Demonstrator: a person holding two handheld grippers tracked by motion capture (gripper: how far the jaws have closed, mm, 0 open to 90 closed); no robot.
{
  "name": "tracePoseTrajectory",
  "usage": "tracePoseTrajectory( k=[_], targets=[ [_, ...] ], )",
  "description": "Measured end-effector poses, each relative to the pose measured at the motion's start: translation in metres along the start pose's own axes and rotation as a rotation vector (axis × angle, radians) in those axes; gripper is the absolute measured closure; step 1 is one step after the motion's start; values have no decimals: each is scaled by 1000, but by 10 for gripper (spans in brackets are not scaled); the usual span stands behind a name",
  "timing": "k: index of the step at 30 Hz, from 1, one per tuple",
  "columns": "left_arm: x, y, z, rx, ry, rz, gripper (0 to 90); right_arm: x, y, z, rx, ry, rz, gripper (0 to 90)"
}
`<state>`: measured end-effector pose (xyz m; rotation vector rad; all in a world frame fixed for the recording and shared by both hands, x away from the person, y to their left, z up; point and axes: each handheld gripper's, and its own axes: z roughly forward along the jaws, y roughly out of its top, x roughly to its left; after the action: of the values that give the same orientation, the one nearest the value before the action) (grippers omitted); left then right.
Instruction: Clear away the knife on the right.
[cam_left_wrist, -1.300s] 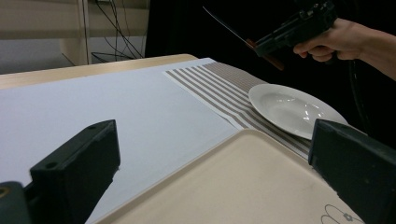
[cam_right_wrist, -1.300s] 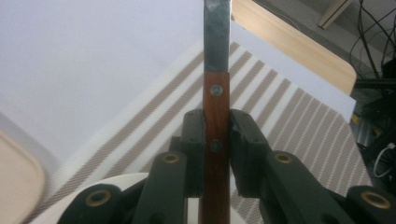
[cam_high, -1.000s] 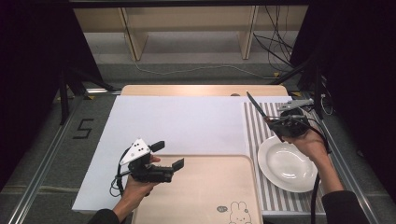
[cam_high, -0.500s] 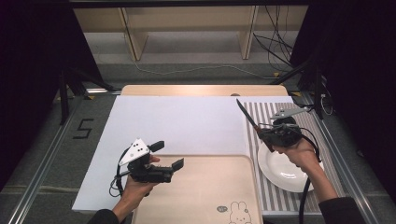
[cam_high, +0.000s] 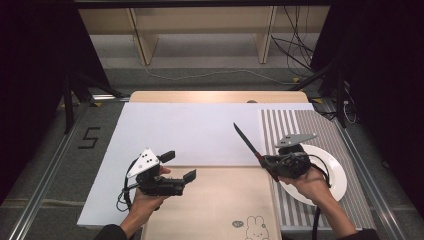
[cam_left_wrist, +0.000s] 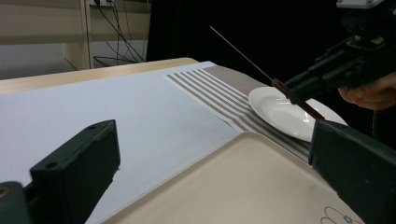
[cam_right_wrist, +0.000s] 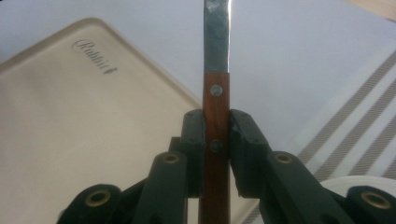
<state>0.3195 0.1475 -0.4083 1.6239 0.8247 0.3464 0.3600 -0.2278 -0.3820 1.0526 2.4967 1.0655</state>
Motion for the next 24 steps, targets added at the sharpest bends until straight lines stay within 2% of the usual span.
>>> tracePoseTrajectory(
  k=[3, 4, 7, 8, 14, 24],
  targets=[
    [0, 0, 0, -1, 0, -2, 21, 6, -4, 3, 7, 12, -3, 773],
    [0, 0, 0, 1, -1, -2, 21, 12, -8, 5, 13, 33, 3, 773],
    [0, 0, 1, 0, -2, -1, 21, 17, -12, 6, 17, 47, 11, 773],
    [0, 0, 0, -3, -1, -5, 21, 23, -16, 8, 26, 61, 13, 773],
    [0, 0, 0, -1, 0, 0, 21, 35, -24, 11, 40, 89, 12, 773],
    [0, 0, 0, -3, 1, 2, 21, 46, -37, 6, 53, 101, 53, 773]
  ],
)
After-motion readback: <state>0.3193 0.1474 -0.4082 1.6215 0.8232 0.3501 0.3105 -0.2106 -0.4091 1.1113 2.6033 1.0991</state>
